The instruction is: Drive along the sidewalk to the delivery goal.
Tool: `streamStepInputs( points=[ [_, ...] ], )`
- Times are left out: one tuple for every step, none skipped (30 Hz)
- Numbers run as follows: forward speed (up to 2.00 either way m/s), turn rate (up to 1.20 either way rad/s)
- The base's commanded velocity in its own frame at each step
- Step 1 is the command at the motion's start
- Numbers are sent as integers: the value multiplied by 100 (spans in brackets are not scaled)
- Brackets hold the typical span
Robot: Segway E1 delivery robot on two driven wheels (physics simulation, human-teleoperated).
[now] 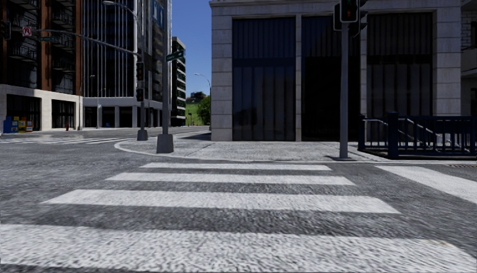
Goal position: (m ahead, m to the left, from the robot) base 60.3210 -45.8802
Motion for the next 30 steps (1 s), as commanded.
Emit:
streamStepInputs(
  points=[
    [200,22],
    [200,22],
    [200,22],
    [200,22],
    [200,22],
    [200,22],
    [200,22],
    [200,22],
    [200,22],
    [200,22],
    [200,22],
    [200,22],
    [200,22],
    [200,22],
    [200,22],
    [200,22],
    [200,22],
    [200,22],
    [200,22],
    [200,22],
    [200,22],
    [200,22],
    [200,22],
    [200,22],
    [200,22],
    [200,22],
    [200,22],
    [200,22],
    [200,22],
    [200,22]
  ],
)
